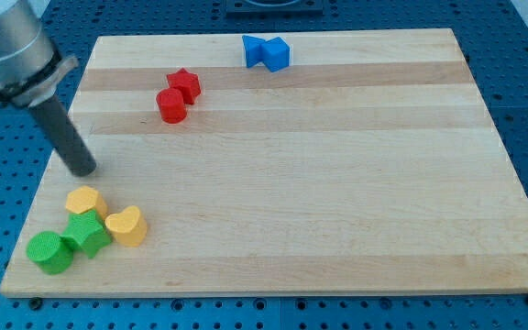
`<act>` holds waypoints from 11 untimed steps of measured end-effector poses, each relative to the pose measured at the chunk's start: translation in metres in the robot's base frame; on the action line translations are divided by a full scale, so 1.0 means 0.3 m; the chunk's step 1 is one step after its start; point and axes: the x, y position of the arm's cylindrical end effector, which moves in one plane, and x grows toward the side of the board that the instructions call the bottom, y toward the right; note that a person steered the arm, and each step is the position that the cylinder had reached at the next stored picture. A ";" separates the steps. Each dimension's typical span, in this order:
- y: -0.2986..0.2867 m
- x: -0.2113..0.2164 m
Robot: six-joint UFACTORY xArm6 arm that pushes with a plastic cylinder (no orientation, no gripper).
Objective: Push the red blocks towards left center of the board
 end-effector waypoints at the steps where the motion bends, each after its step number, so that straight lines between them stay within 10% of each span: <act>1: 0.283 -0.029; 3: 0.655 -0.532; 4: 0.502 -0.646; 9: 0.332 -0.331; 11: 0.355 -0.463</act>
